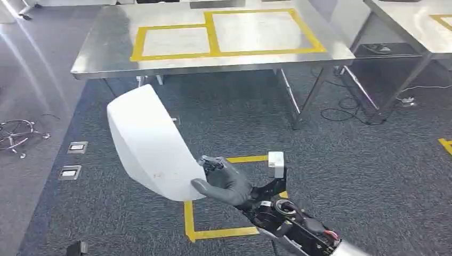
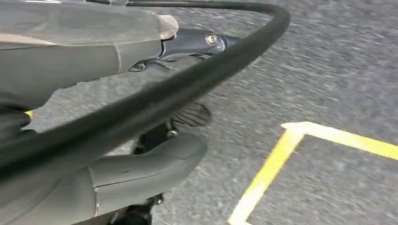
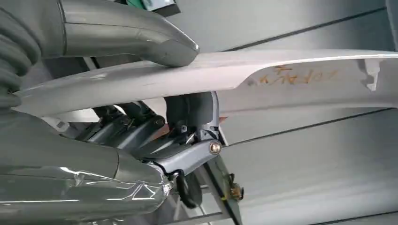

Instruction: Take the parts from the cabinet and place them on the table.

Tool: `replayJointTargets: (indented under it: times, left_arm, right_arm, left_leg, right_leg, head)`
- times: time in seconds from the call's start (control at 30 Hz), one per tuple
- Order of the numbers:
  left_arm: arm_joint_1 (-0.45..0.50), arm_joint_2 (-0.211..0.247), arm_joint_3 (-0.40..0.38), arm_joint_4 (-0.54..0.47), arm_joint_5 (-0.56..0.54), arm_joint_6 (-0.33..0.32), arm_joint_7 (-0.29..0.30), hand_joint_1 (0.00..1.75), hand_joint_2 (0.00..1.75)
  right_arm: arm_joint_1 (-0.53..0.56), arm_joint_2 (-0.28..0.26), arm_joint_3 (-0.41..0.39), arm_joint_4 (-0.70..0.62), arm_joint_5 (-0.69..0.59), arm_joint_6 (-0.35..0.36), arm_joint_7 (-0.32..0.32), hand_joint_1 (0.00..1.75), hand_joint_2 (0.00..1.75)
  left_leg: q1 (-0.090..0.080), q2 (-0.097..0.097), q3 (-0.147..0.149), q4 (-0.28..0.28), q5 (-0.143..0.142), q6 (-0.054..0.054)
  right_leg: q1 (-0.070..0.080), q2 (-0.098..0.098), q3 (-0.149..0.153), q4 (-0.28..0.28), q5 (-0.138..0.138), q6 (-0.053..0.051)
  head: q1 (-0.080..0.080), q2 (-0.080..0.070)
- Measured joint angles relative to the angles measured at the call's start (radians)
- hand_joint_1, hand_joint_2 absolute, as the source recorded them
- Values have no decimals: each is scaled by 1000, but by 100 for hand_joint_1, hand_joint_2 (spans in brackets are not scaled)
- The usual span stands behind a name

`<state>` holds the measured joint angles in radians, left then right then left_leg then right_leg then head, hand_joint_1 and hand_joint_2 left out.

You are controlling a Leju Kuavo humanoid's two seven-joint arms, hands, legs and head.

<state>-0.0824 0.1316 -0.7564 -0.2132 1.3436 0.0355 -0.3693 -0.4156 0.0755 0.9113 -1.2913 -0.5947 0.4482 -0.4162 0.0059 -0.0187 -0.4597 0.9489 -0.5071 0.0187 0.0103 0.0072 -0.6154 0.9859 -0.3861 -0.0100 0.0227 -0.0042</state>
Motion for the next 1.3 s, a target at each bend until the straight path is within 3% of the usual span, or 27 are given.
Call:
replayJointTargets:
  times: [0.03,0.07,0.1,0.17,0.2,0.23,0.3,0.33,0.37,0.4,0.47,0.5,0.53,0.57,0.63,0.7,0.73,0.8,0.83,0.87,0.9,0.93,1.0,1.03,1.07,1.2,1.3]
  left_arm:
    - [-3,0,0,0,0,-1,0,0,175]
    - [-5,1,0,0,-1,-1,0,0,175]
    - [-3,-2,0,0,0,-1,0,0,175]
    - [-4,1,-1,0,0,-1,0,0,175]
    - [-7,0,-1,0,0,-1,0,0,175]
    - [-12,0,-1,0,-1,-2,0,0,175]
    - [-10,1,-1,0,-2,-1,0,0,175]
    - [-7,2,-1,0,-2,-1,0,0,175]
    - [-4,2,-1,0,-2,-1,0,0,175]
    - [-3,2,-1,0,-3,-1,0,0,175]
    - [-2,6,-1,0,-6,-1,-1,0,175]
    - [0,6,-2,0,-6,-2,-2,0,175]
    - [-2,5,-5,0,-7,-2,-2,0,175]
    - [-6,6,-6,0,-9,-3,-2,0,175]
    - [-4,4,-6,0,-11,-2,-2,0,175]
    - [-4,4,-7,0,-13,-2,-2,0,175]
    - [-5,5,-8,0,-13,-3,-2,0,175]
    - [-6,6,-10,0,-13,-3,-2,0,175]
    - [-6,7,-12,0,-13,-3,-2,0,175]
    - [-5,7,-15,0,-13,-3,-2,0,175]
    - [-4,7,-16,0,-13,-4,-2,0,175]
    - [-4,6,-16,0,-13,-5,-2,0,175]
    - [-2,3,-16,0,-13,-8,-2,0,175]
    - [-7,1,-18,0,-14,-8,-2,0,175]
    - [-9,1,-18,0,-13,-8,-3,0,175]
    - [-7,3,-18,0,-13,-8,-3,0,175]
    - [-12,2,-18,0,-13,-8,-3,0,175]
  right_arm:
    - [0,-1,0,0,1,0,1,175,175]
    - [2,-1,-1,-1,2,-2,2,175,175]
    - [2,-3,-4,-2,2,-3,2,175,175]
    - [1,-2,-6,-5,4,-9,-3,175,175]
    - [-1,-2,-10,-5,5,-11,-8,175,175]
    - [-1,-2,-13,-5,5,-11,-11,175,175]
    - [3,-3,-14,-5,11,-11,-11,175,175]
    - [5,-3,-14,-5,13,-14,-11,175,175]
    - [7,-3,-14,-5,13,-17,-11,175,175]
    - [7,-3,-15,-5,13,-21,-11,175,175]
    - [7,-4,-15,-5,13,-24,-10,175,175]
    - [7,-5,-15,-5,12,-28,-10,175,175]
    - [6,-6,-14,-6,12,-30,-9,175,175]
    - [5,-6,-16,-9,11,-32,-9,175,175]
    - [6,-6,-16,-12,11,-32,-9,175,175]
    - [6,-7,-17,-19,11,-35,-5,175,175]
    - [6,-8,-17,-20,9,-35,-2,175,175]
    - [11,-10,-17,-21,8,-38,1,175,175]
    - [14,-12,-16,-21,8,-38,1,175,175]
    - [16,-14,-16,-21,8,-38,2,175,175]
    - [16,-15,-16,-21,8,-39,2,175,175]
    - [16,-16,-16,-22,8,-39,2,175,175]
    - [16,-17,-16,-26,8,-39,2,175,175]
    - [16,-18,-16,-26,8,-39,1,175,175]
    - [17,-18,-15,-27,8,-40,3,175,175]
    - [16,-19,-16,-36,8,-42,2,175,175]
    - [15,-19,-15,-36,8,-42,2,175,175]
  left_leg:
    - [2,-7,-5,-5,-4,-7]
    - [5,-4,-6,-9,-8,-16]
    - [2,-3,5,1,-4,-20]
    - [5,2,18,4,-9,-31]
    - [4,7,-6,54,-4,-36]
    - [6,8,-57,130,-17,-40]
    - [13,9,-159,259,-77,-53]
    - [16,9,-194,285,-96,-60]
    - [20,9,-208,271,-84,-63]
    - [23,10,-205,222,-45,-67]
    - [26,15,-160,46,95,-67]
    - [24,24,-153,12,144,-64]
    - [17,27,-160,8,99,-56]
    - [11,24,-160,16,126,-41]
    - [12,23,-153,14,116,-27]
    - [16,23,-129,7,105,-12]
    - [15,23,-121,6,98,-7]
    - [11,22,-104,6,82,-1]
    - [9,20,-93,6,73,0]
    - [7,17,-79,6,63,0]
    - [5,14,-64,6,53,0]
    - [3,12,-49,6,44,-1]
    - [3,11,-29,1,26,-3]
    - [-4,6,-21,10,17,-10]
    - [-4,4,-23,5,10,-18]
    - [-2,8,-15,38,6,-37]
    - [5,10,-162,260,-69,-55]
  right_leg:
    - [2,0,2,-13,-33,0]
    - [4,-1,18,-9,-14,-4]
    - [7,0,21,-21,-22,-12]
    - [-6,0,63,-45,-21,-18]
    - [-9,-1,74,-54,-23,-22]
    - [-10,-2,81,-57,-28,-24]
    - [-10,-4,95,-56,-47,-24]
    - [-11,-2,106,-56,-57,-23]
    - [-12,1,118,-55,-67,-21]
    - [-14,2,132,-55,-78,-17]
    - [-19,1,166,-55,-105,-6]
    - [-17,-4,159,-55,-118,2]
    - [-16,0,175,-55,-123,8]
    - [-15,-2,173,-55,-128,15]
    - [-14,-3,185,-52,-133,21]
    - [-19,-4,140,34,-129,29]
    - [-19,-4,93,120,-145,32]
    - [-19,-4,-4,269,-212,36]
    - [-19,-4,-40,310,-240,36]
    - [-19,-4,-58,307,-241,33]
    - [-18,-4,-54,265,-213,28]
    - [-16,-4,-37,196,-162,21]
    - [-3,-3,1,37,-18,-4]
    - [5,1,-5,-9,-13,-9]
    - [4,1,7,-9,-20,-6]
    - [-6,2,47,-36,-10,-20]
    - [-9,-1,59,-40,-22,-28]
  head:
    - [-4,0]
    - [3,0]
    - [1,0]
    - [4,0]
    - [-5,0]
    - [-15,0]
    - [-23,0]
    - [-27,0]
    - [-31,0]
    - [-37,0]
    - [-46,0]
    - [-51,0]
    - [-53,0]
    - [-54,0]
    - [-42,0]
    - [-36,0]
    - [-28,0]
    - [-15,0]
    - [-12,0]
    - [-7,0]
    - [-5,0]
    - [-1,0]
    - [11,0]
    - [11,0]
    - [14,0]
    - [11,0]
    - [-14,0]
